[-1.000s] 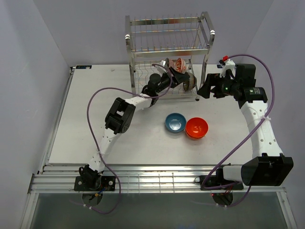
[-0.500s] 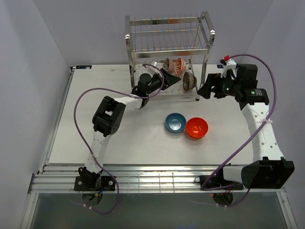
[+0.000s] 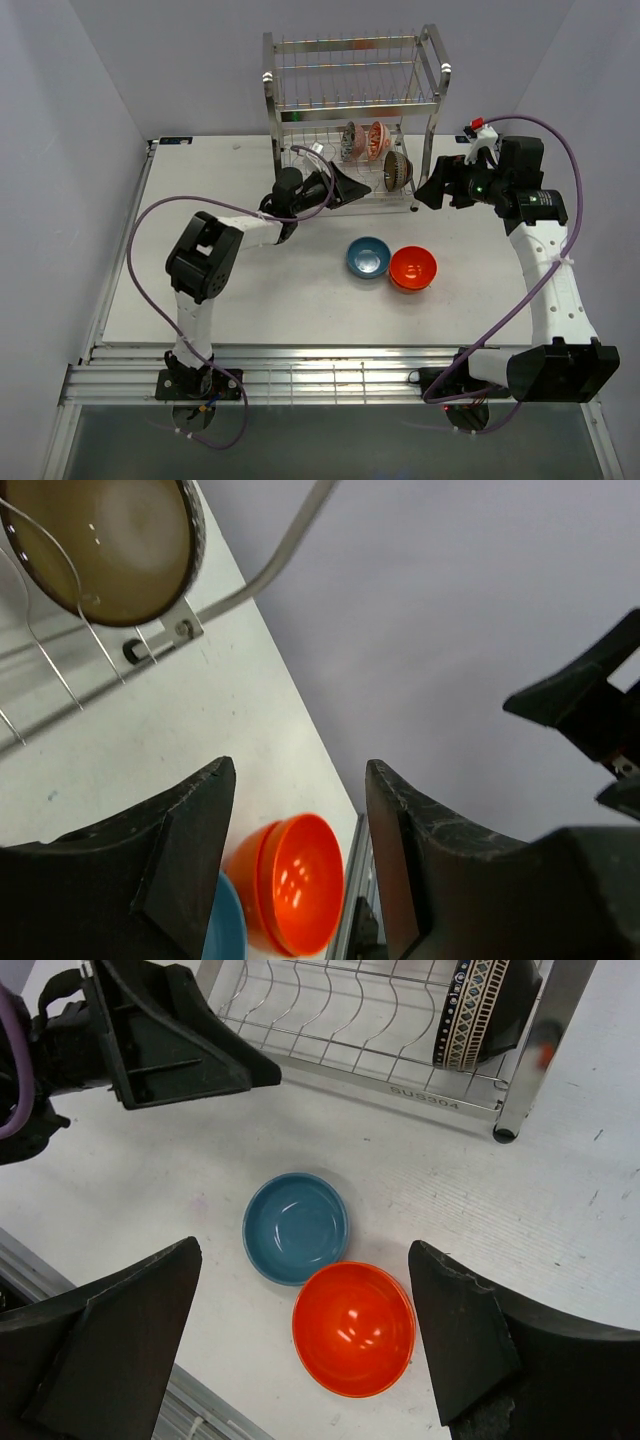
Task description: Load the bowls into the dish rack
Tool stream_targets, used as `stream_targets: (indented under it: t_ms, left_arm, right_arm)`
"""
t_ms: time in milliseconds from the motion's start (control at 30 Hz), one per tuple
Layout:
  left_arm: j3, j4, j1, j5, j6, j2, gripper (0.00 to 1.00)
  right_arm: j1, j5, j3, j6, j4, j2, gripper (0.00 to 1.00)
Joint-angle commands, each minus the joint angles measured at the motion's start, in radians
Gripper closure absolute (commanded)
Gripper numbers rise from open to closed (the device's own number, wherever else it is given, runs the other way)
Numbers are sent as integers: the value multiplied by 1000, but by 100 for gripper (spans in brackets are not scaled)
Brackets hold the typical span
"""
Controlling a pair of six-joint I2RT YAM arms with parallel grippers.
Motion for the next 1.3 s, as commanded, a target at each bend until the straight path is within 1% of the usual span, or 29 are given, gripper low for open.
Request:
stream_targets:
  t_ms: [0, 67, 100, 167, 233, 267, 300, 333, 367, 400, 433, 467, 500, 533, 567, 600, 633, 667, 733, 767, 800, 833, 867, 933, 1067, 1267]
  left_arm:
    - [-73, -12, 0, 67, 54, -160, 35]
    - [-102, -57, -2, 103, 93, -224, 36]
    - [-108, -132, -8, 120, 160, -246, 37]
    - [-126, -212, -11, 187, 237, -305, 39]
    - [-128, -362, -10, 246, 374, -341, 38]
    - [-101, -433, -10, 274, 440, -370, 38]
    - [-88, -561, -10, 298, 579, -387, 38]
    - [-74, -629, -10, 303, 655, -404, 37]
    - [-18, -707, -10, 317, 742, -414, 36]
    - [20, -898, -10, 349, 852, -416, 36]
    - [59, -985, -11, 413, 1077, -414, 36]
    - [117, -1066, -16, 426, 1178, -416, 36]
    - [139, -1178, -20, 417, 1255, -419, 36]
    - [162, -1235, -28, 395, 1409, -418, 36]
    - [186, -1295, -36, 383, 1486, -413, 37]
    - [235, -1408, -61, 360, 1562, -396, 39]
    - [252, -1455, -78, 319, 1640, -390, 40]
    - [263, -1498, -117, 296, 1777, -385, 41]
    - [269, -1569, -160, 224, 1878, -375, 43]
    - [268, -1592, -183, 197, 1971, -370, 45]
    - [265, -1618, -232, 167, 2010, -362, 46]
    - [251, -1622, -255, 142, 2042, -349, 47]
    - [245, -1629, -288, 110, 2105, -339, 48]
    - [245, -1626, -309, 93, 2148, -318, 51]
    - [306, -1622, -324, 91, 2185, -200, 53]
    - [370, -1583, -336, 38, 2193, -99, 53]
  right_arm:
    - [-3, -32, -6, -8, 20, -30, 10]
    - [-3, -35, -11, -12, 20, -28, 10]
    - [-3, -35, -11, -14, 19, -27, 10]
    - [-3, -50, -9, -14, 6, -18, 10]
    - [-4, -73, -11, -41, -6, -11, 10]
    - [-6, -79, -11, -43, -10, -4, 10]
    - [-9, -93, -11, -45, -15, -1, 10]
    - [-15, -113, -11, -51, -18, 1, 10]
    - [-17, -115, -14, -51, -23, 4, 10]
    - [-15, -116, -15, -54, -24, 4, 10]
    - [-33, -122, -17, -58, -30, 7, 10]
    - [-49, -127, -15, -72, -41, 12, 10]
    - [-52, -130, -15, -77, -47, 13, 10]
    - [-64, -141, -14, -81, -52, 16, 10]
    - [-72, -150, -12, -87, -57, 19, 10]
    - [-90, -158, -12, -89, -69, 22, 10]
    - [-101, -193, -9, -92, -75, 24, 10]
    - [-113, -214, -9, -106, -84, 30, 10]
    - [-156, -271, -14, -112, -101, 35, 10]
    - [-167, -279, -15, -112, -104, 38, 10]
    - [-176, -284, -18, -114, -107, 39, 10]
    - [-196, -293, -17, -115, -113, 41, 10]
    - [-204, -294, -21, -115, -115, 41, 10]
    - [-219, -302, -26, -123, -118, 38, 10]
    - [-225, -322, -52, -135, -118, 13, 10]
    - [-225, -342, -75, -160, -130, 2, 10]
